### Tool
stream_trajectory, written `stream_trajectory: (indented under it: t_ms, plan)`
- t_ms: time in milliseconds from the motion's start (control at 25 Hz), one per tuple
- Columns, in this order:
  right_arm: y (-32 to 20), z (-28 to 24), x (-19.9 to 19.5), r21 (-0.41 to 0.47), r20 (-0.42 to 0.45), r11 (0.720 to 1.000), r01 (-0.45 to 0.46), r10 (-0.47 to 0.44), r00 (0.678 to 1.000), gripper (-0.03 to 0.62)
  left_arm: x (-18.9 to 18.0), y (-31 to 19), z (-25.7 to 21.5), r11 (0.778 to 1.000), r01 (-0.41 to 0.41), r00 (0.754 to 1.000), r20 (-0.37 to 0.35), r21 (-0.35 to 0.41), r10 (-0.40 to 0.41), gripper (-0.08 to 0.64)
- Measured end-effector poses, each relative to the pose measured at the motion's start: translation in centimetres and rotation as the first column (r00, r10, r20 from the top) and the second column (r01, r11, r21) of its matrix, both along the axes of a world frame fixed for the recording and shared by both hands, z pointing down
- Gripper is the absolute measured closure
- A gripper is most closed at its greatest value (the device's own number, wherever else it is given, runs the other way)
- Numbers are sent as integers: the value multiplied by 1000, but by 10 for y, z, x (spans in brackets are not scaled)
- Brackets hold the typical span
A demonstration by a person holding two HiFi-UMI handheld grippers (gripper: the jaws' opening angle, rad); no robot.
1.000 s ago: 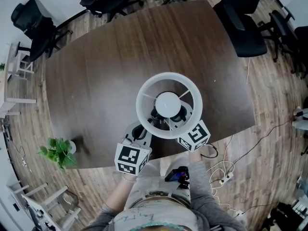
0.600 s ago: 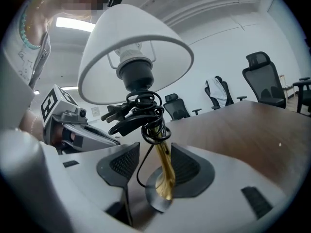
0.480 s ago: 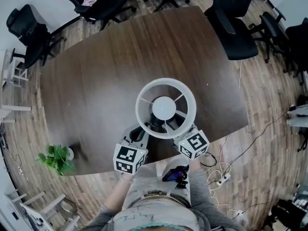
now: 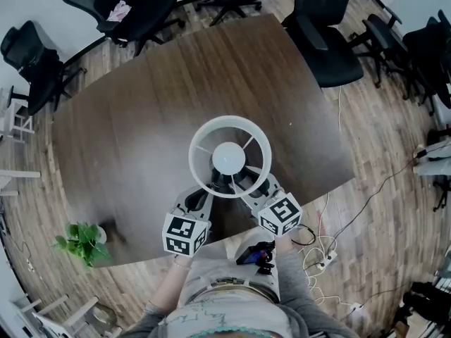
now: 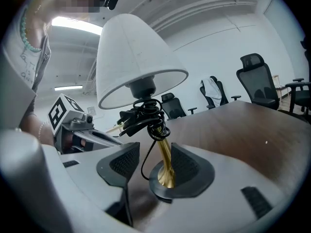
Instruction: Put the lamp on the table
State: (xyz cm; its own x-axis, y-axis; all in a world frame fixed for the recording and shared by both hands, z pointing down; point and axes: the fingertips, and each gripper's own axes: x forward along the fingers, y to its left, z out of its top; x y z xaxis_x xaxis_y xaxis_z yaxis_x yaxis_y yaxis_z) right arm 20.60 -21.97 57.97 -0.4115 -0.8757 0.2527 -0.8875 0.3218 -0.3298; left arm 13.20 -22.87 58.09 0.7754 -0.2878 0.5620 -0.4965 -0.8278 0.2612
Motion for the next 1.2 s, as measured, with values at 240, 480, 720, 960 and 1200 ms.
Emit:
stream_trajectory:
  t_ms: [240, 480, 720, 960, 1200]
  plan:
    - [8, -5, -9, -17, -3, 1000, 19, -19, 1000, 396, 1, 3, -4, 1000, -24, 1000, -9, 0, 24, 548]
    - [19, -16, -13, -21, -38, 1000, 8, -9, 999, 396, 0, 9, -8, 999, -52, 999, -6, -1, 52, 548]
    - [27, -24, -12, -28, -96, 999, -22, 19, 995, 396, 0, 14, -13, 996, -88, 996, -27, -3, 88, 546]
    - [37, -24, -14, -35, -97, 998, -52, 48, 994, 398, -5, 22, -15, 992, -123, 991, -46, 1, 123, 545]
    - [39, -29, -21, -26, -102, 998, -65, 62, 993, 426, -10, 25, -25, 987, -157, 986, -61, 20, 158, 545]
